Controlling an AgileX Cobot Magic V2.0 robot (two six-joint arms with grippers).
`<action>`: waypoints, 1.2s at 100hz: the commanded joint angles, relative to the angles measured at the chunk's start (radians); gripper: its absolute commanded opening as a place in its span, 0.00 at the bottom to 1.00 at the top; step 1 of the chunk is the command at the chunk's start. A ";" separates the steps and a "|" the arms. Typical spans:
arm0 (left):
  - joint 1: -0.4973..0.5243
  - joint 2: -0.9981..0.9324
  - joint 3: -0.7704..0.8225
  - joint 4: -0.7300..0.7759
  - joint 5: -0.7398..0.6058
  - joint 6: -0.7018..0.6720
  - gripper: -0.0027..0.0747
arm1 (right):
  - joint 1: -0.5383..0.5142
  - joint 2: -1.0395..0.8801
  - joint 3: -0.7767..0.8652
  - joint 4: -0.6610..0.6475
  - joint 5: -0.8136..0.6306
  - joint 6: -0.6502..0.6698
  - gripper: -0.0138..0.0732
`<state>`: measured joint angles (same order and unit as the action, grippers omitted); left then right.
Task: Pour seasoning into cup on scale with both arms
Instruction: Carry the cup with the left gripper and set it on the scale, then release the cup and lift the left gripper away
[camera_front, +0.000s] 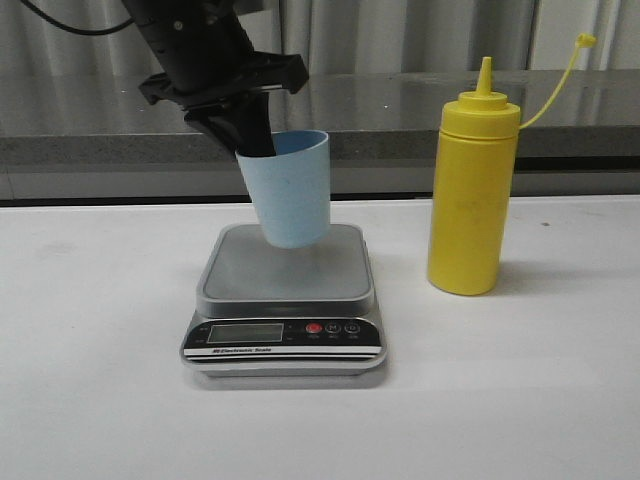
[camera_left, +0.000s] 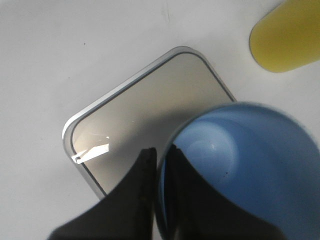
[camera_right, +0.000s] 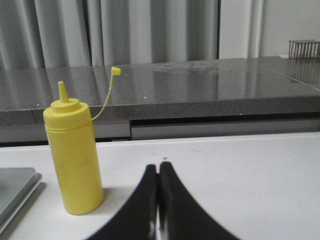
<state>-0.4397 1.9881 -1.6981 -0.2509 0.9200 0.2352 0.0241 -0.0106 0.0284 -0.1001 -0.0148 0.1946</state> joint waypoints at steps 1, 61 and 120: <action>-0.007 -0.038 -0.032 -0.022 -0.041 0.001 0.01 | -0.006 -0.021 -0.018 0.002 -0.081 -0.004 0.08; -0.007 -0.025 -0.081 -0.020 0.022 0.001 0.46 | -0.006 -0.021 -0.018 0.002 -0.081 -0.004 0.08; 0.037 -0.148 -0.156 -0.020 0.143 -0.003 0.01 | -0.006 -0.021 -0.018 0.002 -0.081 -0.004 0.08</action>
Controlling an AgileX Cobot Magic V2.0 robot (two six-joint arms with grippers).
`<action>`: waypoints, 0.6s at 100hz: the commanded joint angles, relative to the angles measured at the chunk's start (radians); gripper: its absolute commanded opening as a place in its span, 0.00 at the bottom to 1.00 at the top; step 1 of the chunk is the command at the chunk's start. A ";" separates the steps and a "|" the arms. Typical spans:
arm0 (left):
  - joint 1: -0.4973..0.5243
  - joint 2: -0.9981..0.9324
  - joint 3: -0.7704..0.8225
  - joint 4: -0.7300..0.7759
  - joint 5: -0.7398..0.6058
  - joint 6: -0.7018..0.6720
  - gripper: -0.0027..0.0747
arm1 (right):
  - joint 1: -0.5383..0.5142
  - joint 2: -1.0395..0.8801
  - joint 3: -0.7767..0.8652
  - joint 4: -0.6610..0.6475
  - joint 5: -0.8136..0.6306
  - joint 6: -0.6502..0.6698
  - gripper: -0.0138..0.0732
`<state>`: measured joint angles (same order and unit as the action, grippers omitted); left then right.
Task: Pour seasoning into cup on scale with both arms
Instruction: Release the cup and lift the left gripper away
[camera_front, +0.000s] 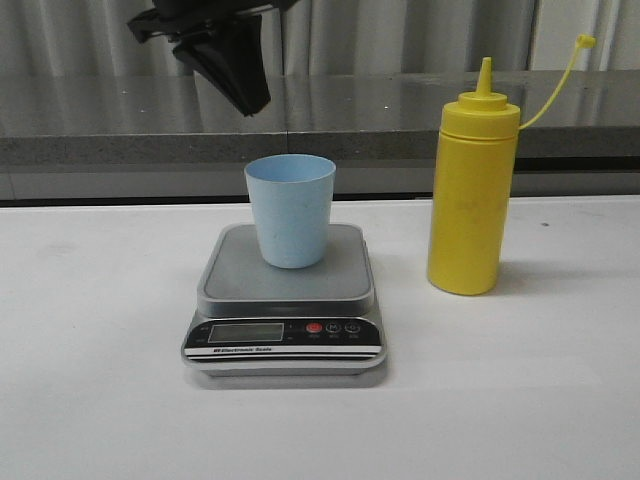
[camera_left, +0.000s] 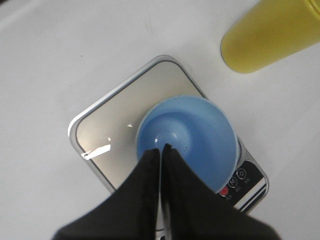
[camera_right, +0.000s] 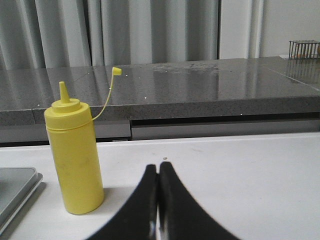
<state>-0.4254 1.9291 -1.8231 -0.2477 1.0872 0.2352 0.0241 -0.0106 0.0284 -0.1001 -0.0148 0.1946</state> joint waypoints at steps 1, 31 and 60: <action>0.027 -0.095 -0.031 -0.023 -0.024 -0.003 0.01 | -0.006 -0.021 -0.018 0.002 -0.081 -0.004 0.08; 0.139 -0.254 0.103 -0.025 -0.087 -0.005 0.01 | -0.006 -0.021 -0.018 0.002 -0.081 -0.004 0.08; 0.274 -0.474 0.387 -0.025 -0.294 -0.005 0.01 | -0.006 -0.021 -0.018 0.002 -0.081 -0.004 0.08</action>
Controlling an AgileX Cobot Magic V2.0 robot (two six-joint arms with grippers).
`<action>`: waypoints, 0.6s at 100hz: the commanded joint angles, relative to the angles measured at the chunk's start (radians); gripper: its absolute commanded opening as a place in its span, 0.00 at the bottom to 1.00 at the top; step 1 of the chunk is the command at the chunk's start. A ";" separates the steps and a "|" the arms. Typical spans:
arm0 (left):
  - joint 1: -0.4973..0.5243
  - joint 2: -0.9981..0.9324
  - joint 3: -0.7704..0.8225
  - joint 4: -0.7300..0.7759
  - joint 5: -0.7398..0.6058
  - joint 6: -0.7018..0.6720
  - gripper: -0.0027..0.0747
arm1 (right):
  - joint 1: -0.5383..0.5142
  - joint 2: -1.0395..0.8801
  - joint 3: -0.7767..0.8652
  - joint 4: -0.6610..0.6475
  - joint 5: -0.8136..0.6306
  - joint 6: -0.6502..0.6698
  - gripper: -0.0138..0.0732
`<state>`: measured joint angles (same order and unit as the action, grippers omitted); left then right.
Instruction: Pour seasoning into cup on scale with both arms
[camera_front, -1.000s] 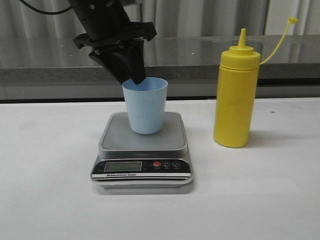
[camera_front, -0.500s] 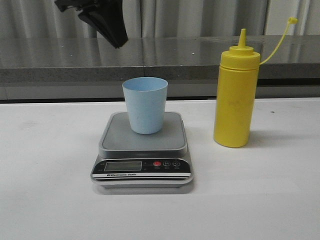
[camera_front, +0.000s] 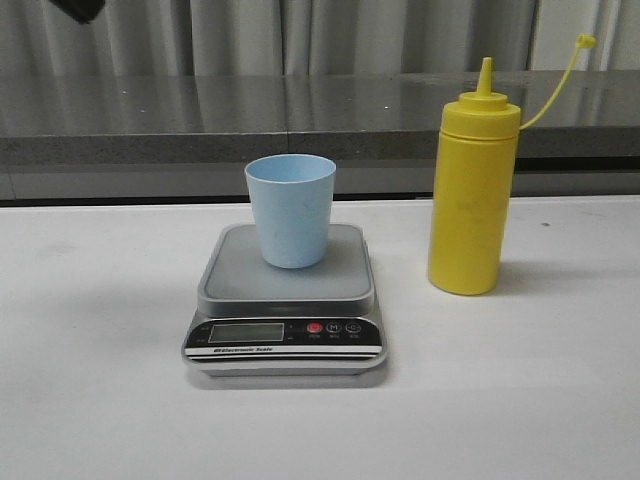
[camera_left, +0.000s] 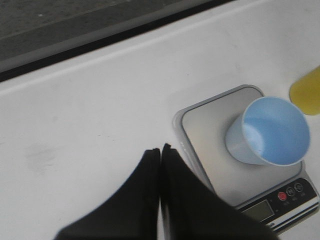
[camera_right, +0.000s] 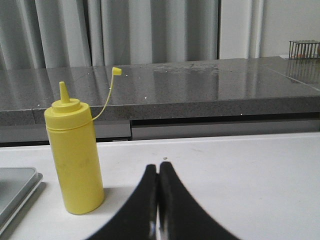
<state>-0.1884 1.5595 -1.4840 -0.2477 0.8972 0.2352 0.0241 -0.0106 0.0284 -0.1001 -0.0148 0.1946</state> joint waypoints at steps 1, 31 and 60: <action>0.040 -0.110 0.055 -0.025 -0.108 -0.005 0.01 | -0.006 -0.021 -0.018 0.002 -0.081 -0.004 0.08; 0.117 -0.336 0.381 -0.025 -0.369 -0.005 0.01 | -0.006 -0.021 -0.018 0.002 -0.081 -0.004 0.08; 0.117 -0.554 0.643 -0.025 -0.540 -0.005 0.01 | -0.006 -0.021 -0.018 0.002 -0.081 -0.004 0.08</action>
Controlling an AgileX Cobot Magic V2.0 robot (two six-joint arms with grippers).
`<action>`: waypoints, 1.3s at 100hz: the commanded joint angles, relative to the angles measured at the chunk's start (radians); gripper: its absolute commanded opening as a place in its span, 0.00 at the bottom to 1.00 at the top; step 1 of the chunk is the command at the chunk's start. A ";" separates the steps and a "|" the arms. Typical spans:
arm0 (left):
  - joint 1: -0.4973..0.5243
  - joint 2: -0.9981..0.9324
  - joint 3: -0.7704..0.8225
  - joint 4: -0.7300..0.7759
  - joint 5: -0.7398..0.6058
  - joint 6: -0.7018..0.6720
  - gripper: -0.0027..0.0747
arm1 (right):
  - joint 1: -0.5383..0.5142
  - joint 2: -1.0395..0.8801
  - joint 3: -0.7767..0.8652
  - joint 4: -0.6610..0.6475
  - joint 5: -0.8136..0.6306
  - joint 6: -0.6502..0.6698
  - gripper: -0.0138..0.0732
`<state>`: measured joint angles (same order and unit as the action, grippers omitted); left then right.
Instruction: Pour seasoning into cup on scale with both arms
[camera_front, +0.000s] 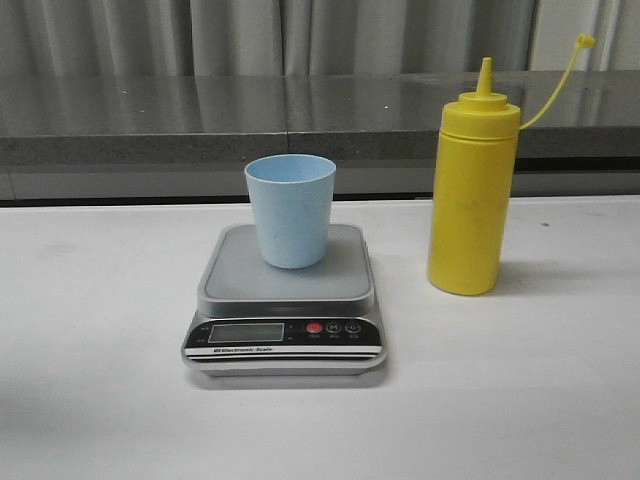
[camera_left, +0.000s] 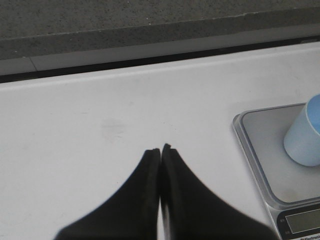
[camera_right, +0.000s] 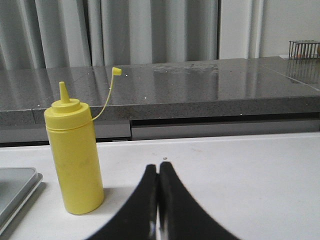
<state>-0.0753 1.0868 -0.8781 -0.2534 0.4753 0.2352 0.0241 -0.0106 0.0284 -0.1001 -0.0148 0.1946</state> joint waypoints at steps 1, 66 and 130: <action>0.004 -0.087 0.042 -0.019 -0.118 -0.005 0.01 | -0.006 -0.021 -0.018 0.002 -0.081 -0.004 0.08; 0.004 -0.549 0.395 -0.019 -0.228 -0.005 0.01 | -0.006 -0.021 -0.018 0.002 -0.081 -0.004 0.08; 0.004 -0.759 0.520 -0.019 -0.250 -0.005 0.01 | -0.006 -0.021 -0.018 0.002 -0.084 -0.004 0.08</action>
<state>-0.0753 0.3220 -0.3327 -0.2556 0.3033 0.2352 0.0241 -0.0106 0.0284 -0.1001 -0.0148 0.1946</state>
